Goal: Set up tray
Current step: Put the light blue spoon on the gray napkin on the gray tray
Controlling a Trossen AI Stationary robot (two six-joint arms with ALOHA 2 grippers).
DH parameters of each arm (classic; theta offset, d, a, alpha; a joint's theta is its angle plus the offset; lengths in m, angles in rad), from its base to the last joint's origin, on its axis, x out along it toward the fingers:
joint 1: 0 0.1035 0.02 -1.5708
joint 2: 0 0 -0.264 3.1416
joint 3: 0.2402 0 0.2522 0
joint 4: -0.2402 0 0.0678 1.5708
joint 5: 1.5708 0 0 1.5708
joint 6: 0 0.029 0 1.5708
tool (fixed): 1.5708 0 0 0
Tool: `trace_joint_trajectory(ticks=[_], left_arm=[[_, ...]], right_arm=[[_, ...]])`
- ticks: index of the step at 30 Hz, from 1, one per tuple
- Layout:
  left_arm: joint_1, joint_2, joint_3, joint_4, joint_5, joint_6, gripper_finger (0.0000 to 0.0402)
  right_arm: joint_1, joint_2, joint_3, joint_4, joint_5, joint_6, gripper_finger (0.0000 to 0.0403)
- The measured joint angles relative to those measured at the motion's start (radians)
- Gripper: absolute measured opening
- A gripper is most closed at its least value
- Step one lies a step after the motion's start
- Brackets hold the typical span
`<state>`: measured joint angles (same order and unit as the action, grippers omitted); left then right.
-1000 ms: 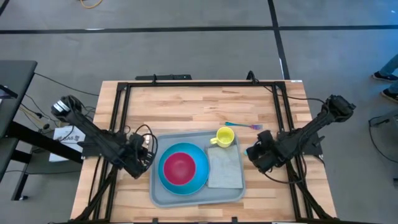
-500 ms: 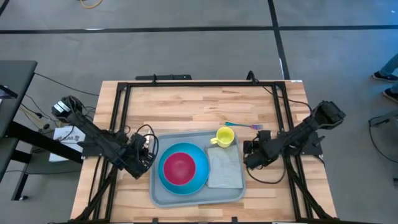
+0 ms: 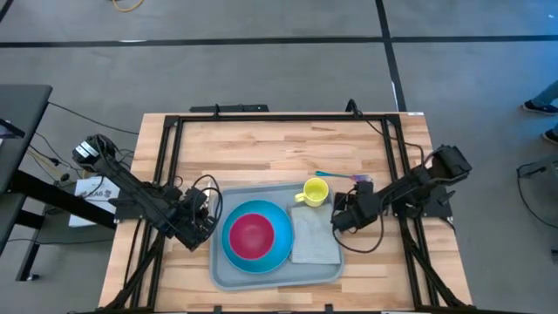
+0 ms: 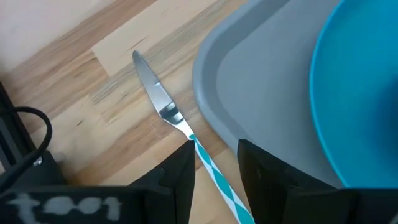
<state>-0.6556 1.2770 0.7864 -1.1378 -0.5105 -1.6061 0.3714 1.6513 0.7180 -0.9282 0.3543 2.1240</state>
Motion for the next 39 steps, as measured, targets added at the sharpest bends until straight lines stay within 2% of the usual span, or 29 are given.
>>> trace_joint_trajectory(ticks=[7,14,23,31,39], left_arm=[[0.0,0.0,0.0,0.0,-0.001,0.04,0.0112],[0.0,0.0,0.0,0.0,-0.002,0.039,0.0112],[0.0,0.0,-0.001,0.005,0.006,0.025,0.0112],[0.0,0.0,-0.001,0.005,0.028,-0.004,0.0112],[0.0,0.0,-0.001,0.015,0.031,-0.013,0.0112]], right_arm=[[0.006,0.051,0.004,-0.008,0.042,-0.005,0.011],[0.042,0.053,0.001,-0.014,0.085,-0.017,0.0036],[0.144,0.075,0.015,-0.039,0.123,-0.038,0.0037],[0.286,0.075,0.09,-0.16,0.079,0.051,0.0037],[0.383,0.074,0.22,-0.166,0.2,0.043,0.0038]])
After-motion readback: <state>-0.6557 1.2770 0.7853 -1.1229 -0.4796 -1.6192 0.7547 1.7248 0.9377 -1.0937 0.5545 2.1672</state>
